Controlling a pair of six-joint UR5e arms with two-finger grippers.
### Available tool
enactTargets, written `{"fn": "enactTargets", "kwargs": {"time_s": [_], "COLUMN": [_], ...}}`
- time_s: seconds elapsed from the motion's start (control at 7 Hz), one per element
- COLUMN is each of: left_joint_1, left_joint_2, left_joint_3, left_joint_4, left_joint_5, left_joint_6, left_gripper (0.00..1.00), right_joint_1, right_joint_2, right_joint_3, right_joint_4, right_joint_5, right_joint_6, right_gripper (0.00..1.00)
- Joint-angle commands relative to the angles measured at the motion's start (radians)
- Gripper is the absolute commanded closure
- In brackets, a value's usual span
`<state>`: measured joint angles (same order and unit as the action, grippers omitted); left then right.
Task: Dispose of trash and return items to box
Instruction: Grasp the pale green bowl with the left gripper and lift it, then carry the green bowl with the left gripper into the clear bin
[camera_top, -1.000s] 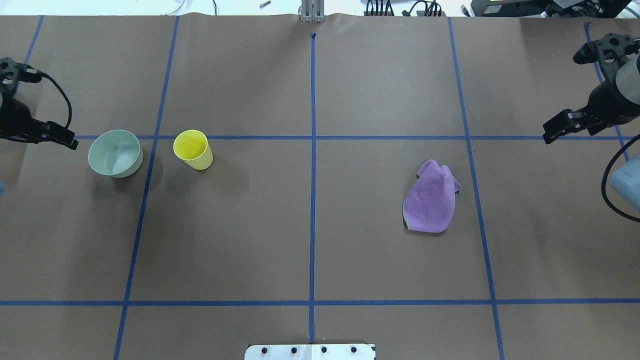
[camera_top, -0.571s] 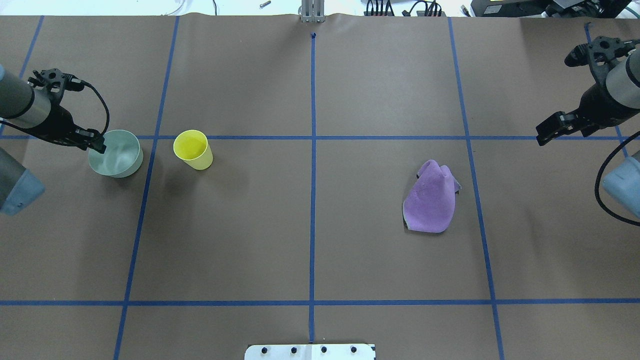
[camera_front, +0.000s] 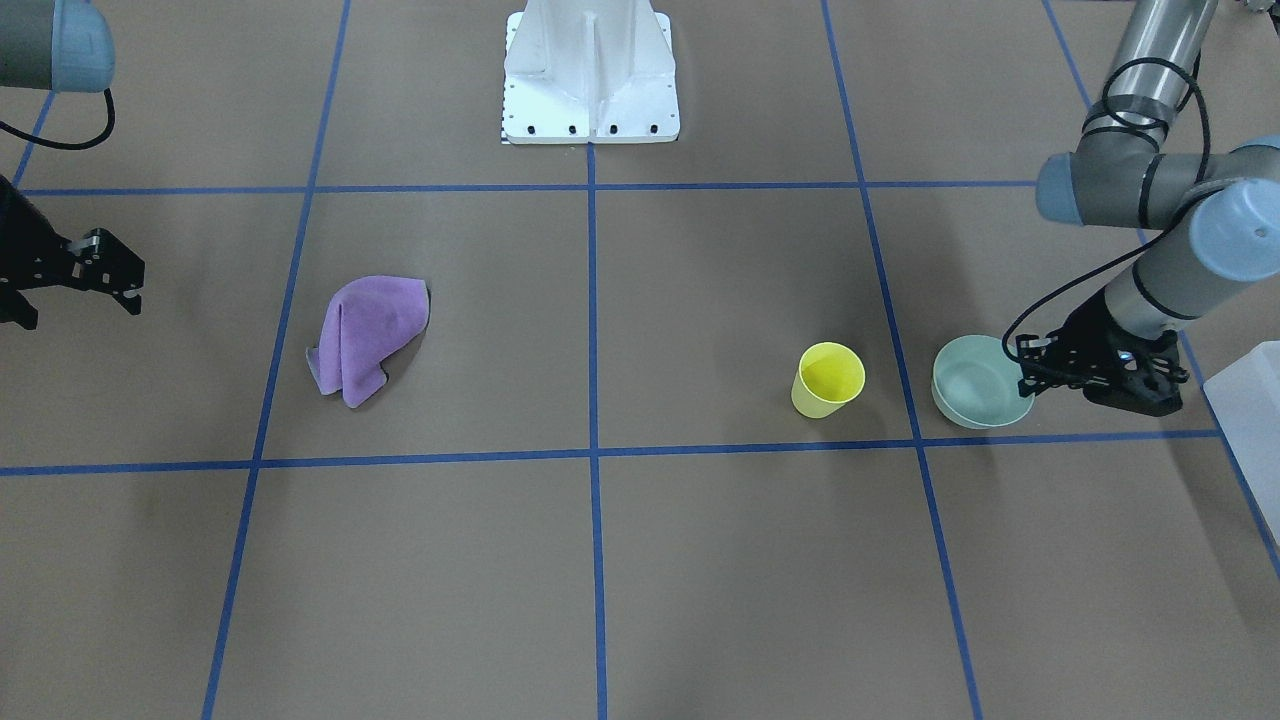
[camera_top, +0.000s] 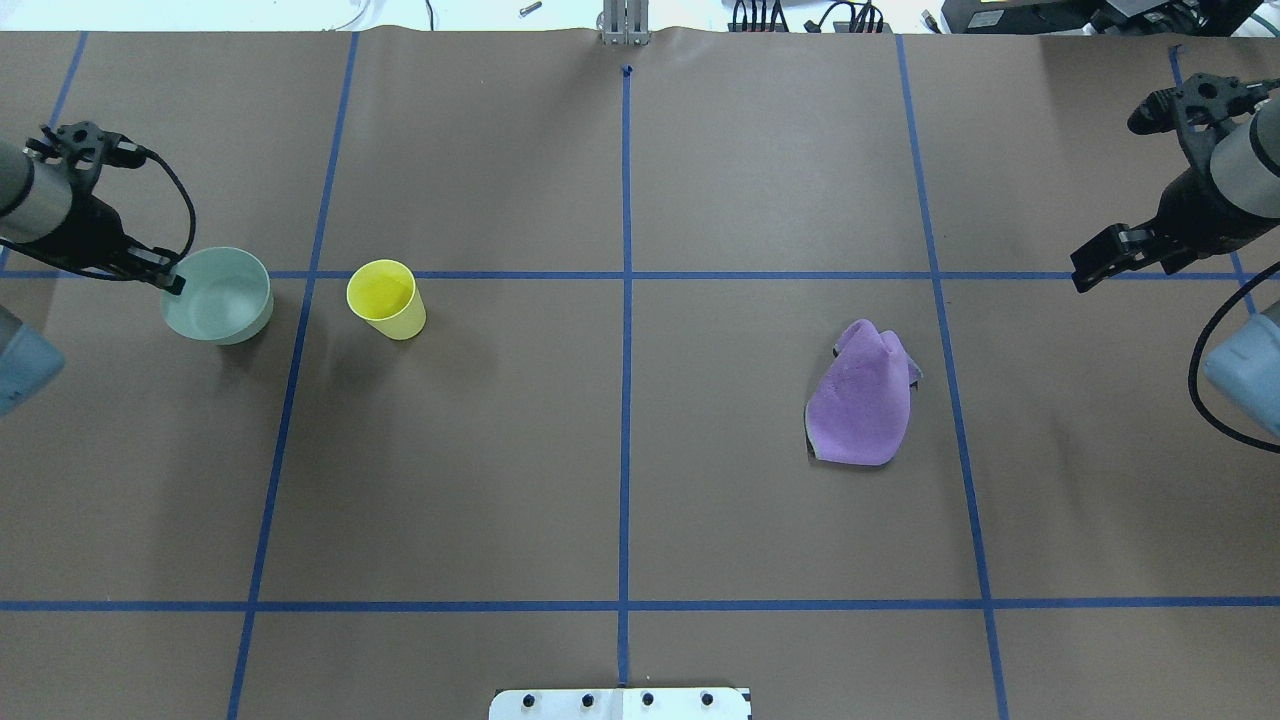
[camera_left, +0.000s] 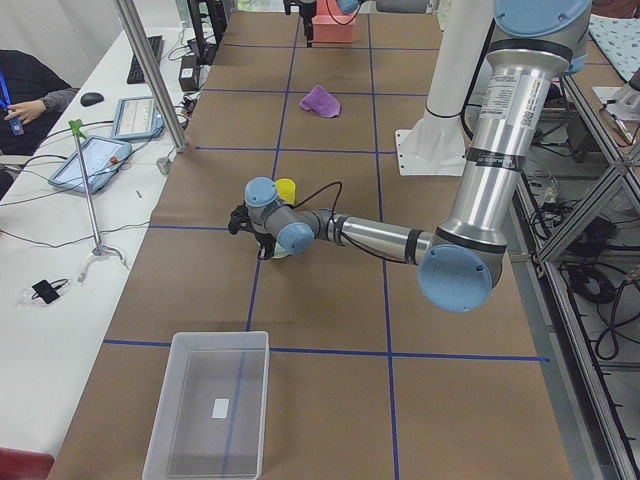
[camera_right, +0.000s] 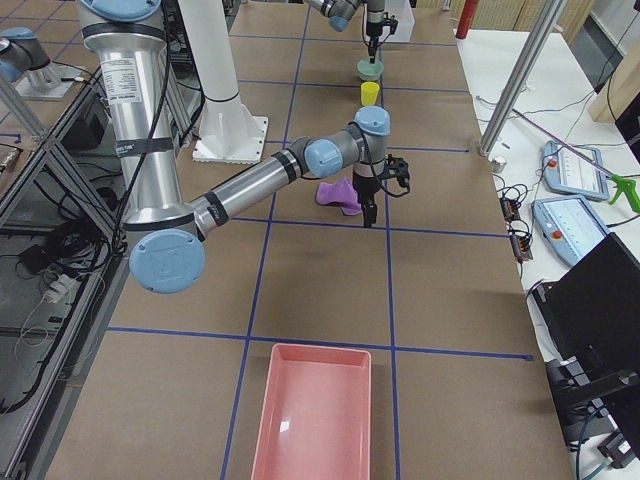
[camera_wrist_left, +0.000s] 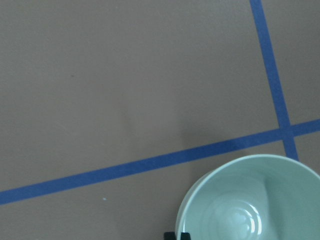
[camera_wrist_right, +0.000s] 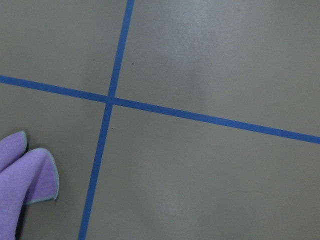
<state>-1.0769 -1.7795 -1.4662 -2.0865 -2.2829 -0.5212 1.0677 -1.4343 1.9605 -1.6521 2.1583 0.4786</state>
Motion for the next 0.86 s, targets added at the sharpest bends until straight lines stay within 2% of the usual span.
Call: {"fn": "enactTargets", "kwargs": {"time_s": [0.0,0.14,0.29,0.43,0.71], "left_joint_1": [-0.194,-0.268,-0.337,-0.413,-0.539], "left_joint_2": [0.008,-0.007,-0.030,-0.073,-0.219], "left_joint_3": [0.012,0.012,0.041,0.161,0.480], "left_joint_4": [0.160,0.316,0.391,0.388,0.378], "left_joint_5": [-0.061,-0.057,-0.053,-0.055,-0.055], "left_joint_6": [0.321,0.513,0.641,0.778,1.004], "left_gripper": [1.00,1.00,1.00,1.00,1.00], "right_joint_1": [-0.003,-0.003,-0.005,-0.005,-0.006], "right_joint_2": [-0.002,-0.002,-0.002,-0.002,-0.003], "right_joint_3": [-0.002,-0.003,-0.003,-0.006,-0.008], "right_joint_4": [0.000,0.000,0.000,0.000,0.000], "right_joint_5": [0.000,0.000,0.000,0.000,-0.015], "right_joint_6": [0.000,0.000,0.000,0.000,0.000], "right_gripper": [0.00,0.00,0.00,0.00,0.00]}}
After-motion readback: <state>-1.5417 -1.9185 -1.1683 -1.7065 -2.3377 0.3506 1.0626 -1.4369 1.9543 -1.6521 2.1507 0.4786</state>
